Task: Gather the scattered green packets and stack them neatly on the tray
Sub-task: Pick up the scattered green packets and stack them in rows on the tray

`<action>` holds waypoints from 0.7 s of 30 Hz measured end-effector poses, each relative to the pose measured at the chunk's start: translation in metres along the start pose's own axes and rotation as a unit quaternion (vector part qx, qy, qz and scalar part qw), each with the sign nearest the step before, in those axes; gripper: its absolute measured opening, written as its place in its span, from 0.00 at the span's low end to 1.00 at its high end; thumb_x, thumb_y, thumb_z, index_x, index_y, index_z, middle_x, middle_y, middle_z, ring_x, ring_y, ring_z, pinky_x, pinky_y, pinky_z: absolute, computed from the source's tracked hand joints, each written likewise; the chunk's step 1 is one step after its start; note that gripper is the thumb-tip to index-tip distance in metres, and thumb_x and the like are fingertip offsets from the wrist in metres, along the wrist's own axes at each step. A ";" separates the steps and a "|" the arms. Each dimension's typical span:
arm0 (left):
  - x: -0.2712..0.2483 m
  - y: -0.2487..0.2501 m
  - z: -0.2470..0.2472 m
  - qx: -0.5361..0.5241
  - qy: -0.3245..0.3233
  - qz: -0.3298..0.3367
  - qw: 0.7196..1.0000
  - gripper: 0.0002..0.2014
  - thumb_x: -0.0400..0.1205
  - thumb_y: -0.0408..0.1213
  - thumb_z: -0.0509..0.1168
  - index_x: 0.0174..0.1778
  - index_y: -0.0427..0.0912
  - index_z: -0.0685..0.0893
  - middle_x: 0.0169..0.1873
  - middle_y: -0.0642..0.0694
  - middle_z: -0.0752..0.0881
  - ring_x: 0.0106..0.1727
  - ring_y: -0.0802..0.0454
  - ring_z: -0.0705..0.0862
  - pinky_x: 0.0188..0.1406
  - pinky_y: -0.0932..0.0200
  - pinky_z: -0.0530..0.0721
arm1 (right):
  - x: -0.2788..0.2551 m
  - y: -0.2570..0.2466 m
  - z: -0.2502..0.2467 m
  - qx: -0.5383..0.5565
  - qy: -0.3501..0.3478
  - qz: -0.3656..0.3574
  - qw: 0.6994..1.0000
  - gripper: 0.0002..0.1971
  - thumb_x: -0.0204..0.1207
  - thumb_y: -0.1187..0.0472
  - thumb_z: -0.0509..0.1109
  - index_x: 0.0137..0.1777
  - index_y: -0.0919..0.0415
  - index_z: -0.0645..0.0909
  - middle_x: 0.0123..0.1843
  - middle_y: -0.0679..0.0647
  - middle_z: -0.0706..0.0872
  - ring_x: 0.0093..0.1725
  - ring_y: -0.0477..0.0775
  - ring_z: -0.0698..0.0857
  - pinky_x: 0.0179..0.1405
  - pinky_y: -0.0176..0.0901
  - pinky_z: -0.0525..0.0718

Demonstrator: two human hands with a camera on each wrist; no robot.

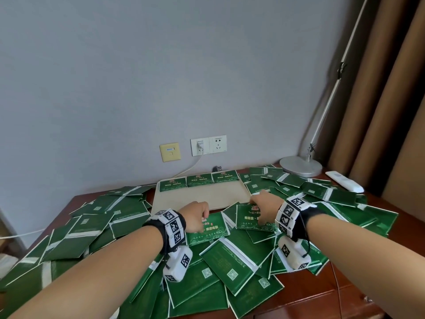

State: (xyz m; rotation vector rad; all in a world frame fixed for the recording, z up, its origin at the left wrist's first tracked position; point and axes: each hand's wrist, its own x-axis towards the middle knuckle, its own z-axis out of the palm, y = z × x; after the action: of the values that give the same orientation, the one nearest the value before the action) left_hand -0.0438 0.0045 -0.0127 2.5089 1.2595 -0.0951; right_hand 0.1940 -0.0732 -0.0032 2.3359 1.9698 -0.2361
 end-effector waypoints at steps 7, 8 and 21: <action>-0.010 0.002 -0.018 -0.058 0.020 -0.014 0.998 0.20 0.78 0.18 0.56 0.60 0.40 0.83 0.67 0.43 0.80 0.68 0.46 0.79 0.54 0.62 0.75 | -0.003 -0.011 -0.014 0.058 0.029 -0.017 0.998 0.15 0.78 0.70 0.63 0.62 0.56 0.77 0.63 0.55 0.83 0.54 0.54 0.83 0.52 0.43 0.85; -0.012 0.001 -0.020 -0.065 0.030 -0.014 0.997 0.20 0.78 0.18 0.56 0.60 0.39 0.84 0.67 0.43 0.80 0.69 0.45 0.79 0.54 0.63 0.75 | -0.003 -0.013 -0.018 0.064 0.036 -0.023 0.997 0.15 0.78 0.70 0.63 0.62 0.55 0.78 0.62 0.54 0.83 0.52 0.53 0.82 0.49 0.42 0.84; -0.002 -0.052 -0.075 -0.167 0.169 -0.078 0.968 0.17 0.80 0.18 0.54 0.52 0.38 0.84 0.38 0.54 0.76 0.47 0.47 0.77 0.35 0.59 0.79 | 0.071 -0.026 -0.070 0.139 0.140 -0.062 0.978 0.13 0.78 0.68 0.67 0.59 0.54 0.83 0.60 0.55 0.86 0.50 0.52 0.82 0.46 0.39 0.82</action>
State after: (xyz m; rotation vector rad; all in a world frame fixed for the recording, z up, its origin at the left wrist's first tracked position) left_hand -0.0927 0.0553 0.0445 2.1897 1.4589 0.4875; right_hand 0.1844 0.0117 0.0545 2.5378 2.3568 -0.2119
